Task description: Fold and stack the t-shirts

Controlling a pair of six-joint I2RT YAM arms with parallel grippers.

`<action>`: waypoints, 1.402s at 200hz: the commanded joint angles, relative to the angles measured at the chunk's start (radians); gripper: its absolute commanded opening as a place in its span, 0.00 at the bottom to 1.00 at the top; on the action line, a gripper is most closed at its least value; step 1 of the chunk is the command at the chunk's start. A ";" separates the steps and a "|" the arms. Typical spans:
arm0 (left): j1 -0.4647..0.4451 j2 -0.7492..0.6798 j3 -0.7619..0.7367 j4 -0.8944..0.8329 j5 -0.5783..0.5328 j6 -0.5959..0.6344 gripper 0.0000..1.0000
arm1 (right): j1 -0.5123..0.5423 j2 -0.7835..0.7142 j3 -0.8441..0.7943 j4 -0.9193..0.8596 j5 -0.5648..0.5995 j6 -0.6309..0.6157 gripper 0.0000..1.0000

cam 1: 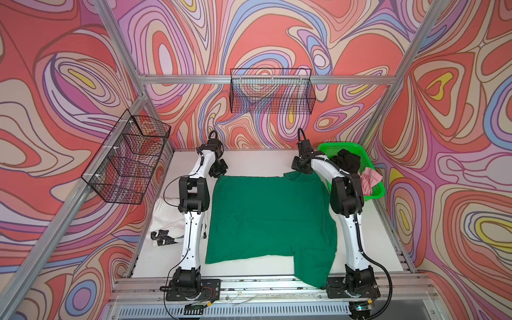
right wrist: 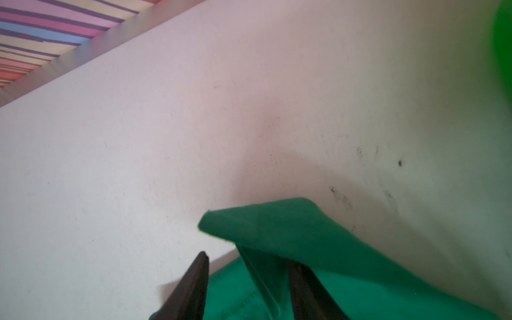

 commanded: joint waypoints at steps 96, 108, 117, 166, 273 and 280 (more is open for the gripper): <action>0.000 -0.029 -0.076 -0.010 -0.033 0.038 0.00 | -0.004 0.012 -0.014 -0.033 0.056 -0.005 0.43; 0.000 -0.035 -0.077 -0.008 -0.033 0.040 0.00 | -0.003 0.019 -0.004 -0.035 0.053 -0.005 0.38; -0.001 -0.040 -0.078 -0.005 -0.031 0.040 0.00 | -0.003 0.021 0.006 -0.036 0.058 -0.008 0.37; -0.001 -0.065 -0.098 0.005 -0.023 0.040 0.00 | -0.004 0.040 0.019 -0.054 0.061 -0.008 0.17; -0.001 -0.159 -0.190 0.072 0.000 0.031 0.00 | -0.002 -0.047 0.053 -0.062 0.095 -0.006 0.00; -0.001 -0.173 -0.204 0.083 0.000 0.031 0.00 | -0.004 -0.058 0.050 -0.062 0.102 -0.005 0.00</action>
